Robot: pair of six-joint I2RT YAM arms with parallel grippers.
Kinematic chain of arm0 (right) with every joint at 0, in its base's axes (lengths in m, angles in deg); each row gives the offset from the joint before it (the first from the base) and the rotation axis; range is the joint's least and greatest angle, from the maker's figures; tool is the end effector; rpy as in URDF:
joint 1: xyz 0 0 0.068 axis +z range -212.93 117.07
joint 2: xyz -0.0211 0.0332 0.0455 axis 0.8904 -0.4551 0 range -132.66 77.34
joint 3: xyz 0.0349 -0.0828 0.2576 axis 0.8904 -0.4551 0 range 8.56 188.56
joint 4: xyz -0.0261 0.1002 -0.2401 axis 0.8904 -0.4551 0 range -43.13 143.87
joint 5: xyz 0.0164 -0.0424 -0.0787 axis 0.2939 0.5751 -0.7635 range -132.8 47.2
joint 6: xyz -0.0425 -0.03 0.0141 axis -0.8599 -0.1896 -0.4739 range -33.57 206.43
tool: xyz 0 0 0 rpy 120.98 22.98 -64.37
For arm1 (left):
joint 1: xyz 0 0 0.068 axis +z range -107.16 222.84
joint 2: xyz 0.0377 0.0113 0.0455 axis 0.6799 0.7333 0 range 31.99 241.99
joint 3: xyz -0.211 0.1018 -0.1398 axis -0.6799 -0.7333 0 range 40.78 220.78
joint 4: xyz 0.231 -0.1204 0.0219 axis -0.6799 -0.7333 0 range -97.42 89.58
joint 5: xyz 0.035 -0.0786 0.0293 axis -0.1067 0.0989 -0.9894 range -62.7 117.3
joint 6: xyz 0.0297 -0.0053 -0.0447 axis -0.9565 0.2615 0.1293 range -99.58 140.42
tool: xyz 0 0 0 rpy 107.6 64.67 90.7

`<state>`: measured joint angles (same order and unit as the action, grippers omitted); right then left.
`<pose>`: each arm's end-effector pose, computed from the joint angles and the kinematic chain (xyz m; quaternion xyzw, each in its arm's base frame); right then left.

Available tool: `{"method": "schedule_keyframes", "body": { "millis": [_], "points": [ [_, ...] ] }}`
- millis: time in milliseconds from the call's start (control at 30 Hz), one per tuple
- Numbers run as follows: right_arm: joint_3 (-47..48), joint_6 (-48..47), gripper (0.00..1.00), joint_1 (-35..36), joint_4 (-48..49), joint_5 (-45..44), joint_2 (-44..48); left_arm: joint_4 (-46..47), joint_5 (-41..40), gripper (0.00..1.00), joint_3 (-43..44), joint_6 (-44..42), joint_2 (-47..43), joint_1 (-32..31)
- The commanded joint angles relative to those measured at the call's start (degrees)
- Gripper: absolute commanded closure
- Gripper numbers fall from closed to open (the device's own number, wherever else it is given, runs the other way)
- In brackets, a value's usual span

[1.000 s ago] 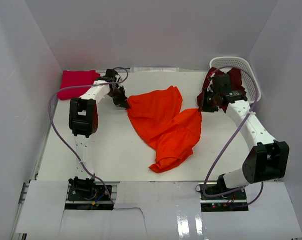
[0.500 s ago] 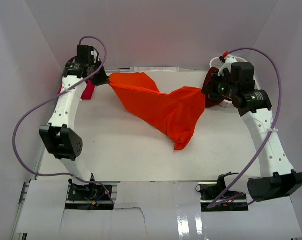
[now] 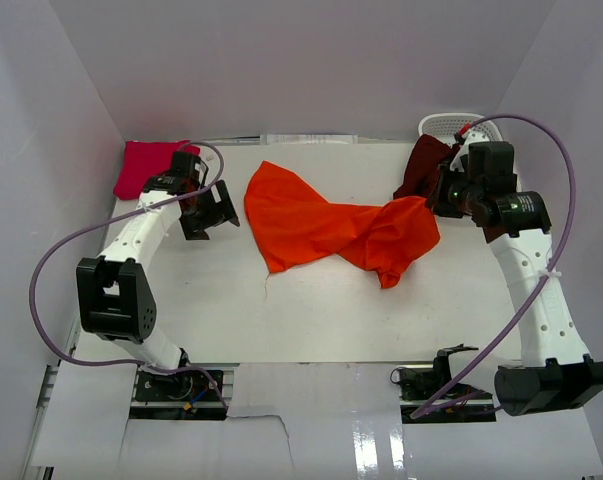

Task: Fold and stack the t-shirts
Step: Flatten out the tshirt

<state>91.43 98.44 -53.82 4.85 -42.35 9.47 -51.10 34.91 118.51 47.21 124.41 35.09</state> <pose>0.2294 0.0372 0.4182 0.0205 0.8828 0.0894 0.4607 0.3252 -0.0490 0.2739 -0.1472 0.9637 -0.1252 0.1840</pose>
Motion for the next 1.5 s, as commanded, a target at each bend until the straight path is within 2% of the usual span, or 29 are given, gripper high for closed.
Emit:
{"method": "schedule_keyframes", "body": {
  "millis": [0, 200, 300, 400, 533, 733, 833, 867, 967, 1033, 1200, 1367, 1467],
  "points": [
    [-1.57, 0.56, 0.92, -0.14, -0.38, 1.75, 0.55, 3.38, 3.36, 0.02, -2.93, -0.16, -3.73, -0.07],
    [-6.31, 0.47, 0.92, -0.14, 0.85, 2.36, 1.17, 11.62, 13.71, 0.02, -17.51, 5.46, -8.56, -0.60],
    [-8.69, 0.47, 0.92, -0.14, 2.08, 2.37, 1.26, 13.58, 13.31, 0.02, -20.69, 7.66, -11.12, -4.89],
    [-9.83, 0.47, 0.92, -0.14, 2.69, 2.36, 0.73, 13.67, 9.10, 0.02, -19.38, 7.23, -10.51, -13.22],
    [-10.71, 0.47, 0.92, -0.14, 3.49, 3.85, 0.20, 14.81, 0.58, 0.02, -17.62, 4.33, -9.98, -18.96],
    [-11.24, 0.21, 0.92, -0.14, 3.84, 4.30, -0.15, 15.34, -3.39, 0.04, -15.60, 0.03, -6.82, -20.11],
    [-11.15, 0.12, 0.92, -0.23, 3.75, 4.21, -0.33, 15.17, -6.64, 0.08, -14.81, -1.03, -4.89, -21.95],
    [-11.15, 0.12, 0.92, -0.23, 3.75, 4.30, -0.33, 15.17, -11.35, 0.10, -14.63, -1.29, -4.01, -22.92],
    [-11.24, 0.21, 0.92, -0.23, 4.01, 4.65, -0.59, 15.52, -15.69, 0.12, -14.02, -2.52, -2.69, -26.43],
    [-11.24, 0.38, 0.92, -0.23, 4.10, 4.91, -0.68, 15.52, -17.36, 0.17, -13.14, -4.19, -1.28, -28.11],
    [-11.15, 0.12, 0.92, -0.31, 4.02, 5.44, -1.29, 18.76, -22.02, 0.16, -13.04, -10.07, -2.33, -32.23],
    [-10.89, -0.14, 0.92, -0.67, 4.10, 6.14, -1.64, 20.70, -23.61, 0.29, -13.57, -21.58, -4.00, -33.21],
    [-10.98, -0.23, 0.92, -0.75, 4.19, 6.76, -1.73, 23.50, -23.71, 0.29, -15.50, -28.85, -5.57, -34.08]
  ]
}}
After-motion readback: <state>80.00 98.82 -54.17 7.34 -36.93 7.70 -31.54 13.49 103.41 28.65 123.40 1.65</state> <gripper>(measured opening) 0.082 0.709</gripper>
